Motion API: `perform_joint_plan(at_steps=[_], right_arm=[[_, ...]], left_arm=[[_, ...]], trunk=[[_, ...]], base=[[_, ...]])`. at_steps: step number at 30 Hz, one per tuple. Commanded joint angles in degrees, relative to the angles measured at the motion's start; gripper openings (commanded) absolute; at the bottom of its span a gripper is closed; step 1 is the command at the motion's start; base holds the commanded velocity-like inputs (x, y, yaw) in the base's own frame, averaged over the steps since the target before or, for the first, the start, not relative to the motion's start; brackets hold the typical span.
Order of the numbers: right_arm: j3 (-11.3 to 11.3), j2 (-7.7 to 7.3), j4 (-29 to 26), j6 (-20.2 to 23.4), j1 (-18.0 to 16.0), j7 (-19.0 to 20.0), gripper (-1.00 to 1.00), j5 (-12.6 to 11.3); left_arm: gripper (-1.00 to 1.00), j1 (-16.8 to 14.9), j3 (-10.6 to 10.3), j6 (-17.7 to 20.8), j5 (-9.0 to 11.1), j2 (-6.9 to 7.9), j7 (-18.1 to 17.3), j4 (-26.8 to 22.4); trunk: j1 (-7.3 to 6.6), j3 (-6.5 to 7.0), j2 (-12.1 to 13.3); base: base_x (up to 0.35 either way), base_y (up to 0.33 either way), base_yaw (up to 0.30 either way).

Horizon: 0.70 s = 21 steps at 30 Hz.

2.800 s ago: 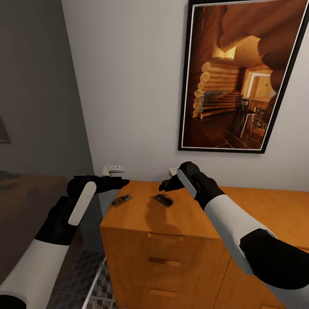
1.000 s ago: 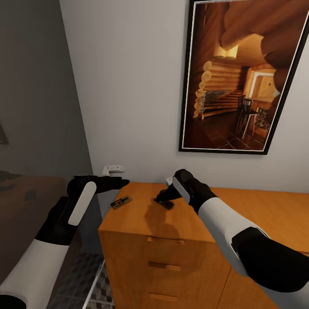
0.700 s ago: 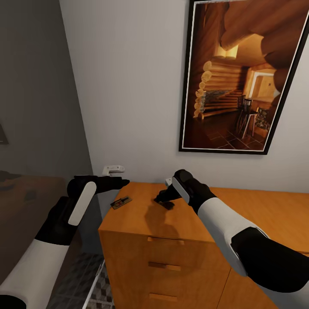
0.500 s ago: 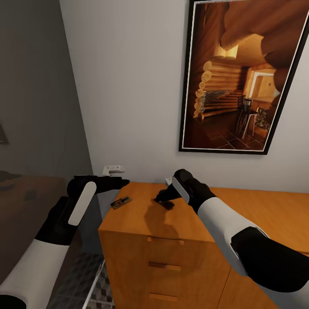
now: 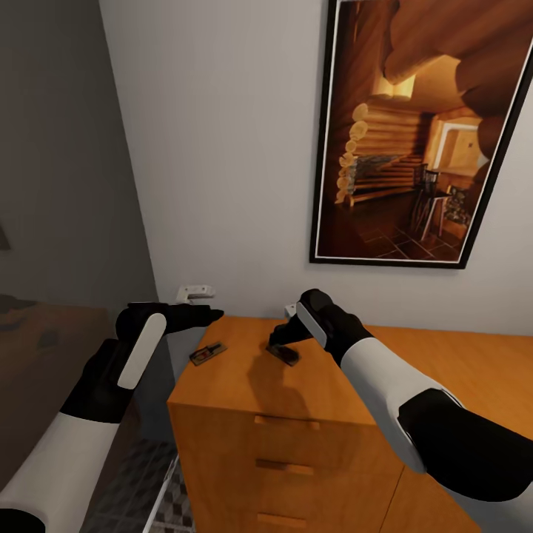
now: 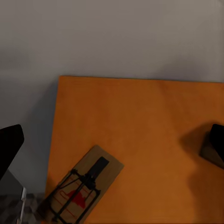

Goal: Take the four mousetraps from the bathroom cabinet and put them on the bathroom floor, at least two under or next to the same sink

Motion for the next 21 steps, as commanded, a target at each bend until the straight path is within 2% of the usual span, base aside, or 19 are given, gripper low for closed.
perform_joint_plan(at_steps=[1,21], right_arm=[[0.24,-0.03,-0.03,0.17,-0.08,-0.06,1.00,-0.18],[0.24,-0.08,0.06,0.17,-0.13,-0.19,1.00,-0.19]], left_arm=[[1.00,-0.06,-0.11,0.12,0.58,0.05,0.60,-0.05],[1.00,-0.06,-0.11,0.08,0.56,0.05,0.60,-0.05]], trunk=[[0.01,-0.07,-0.04],[0.01,-0.07,-0.04]], base=[[0.045,0.000,0.000],[0.010,0.000,0.000]])
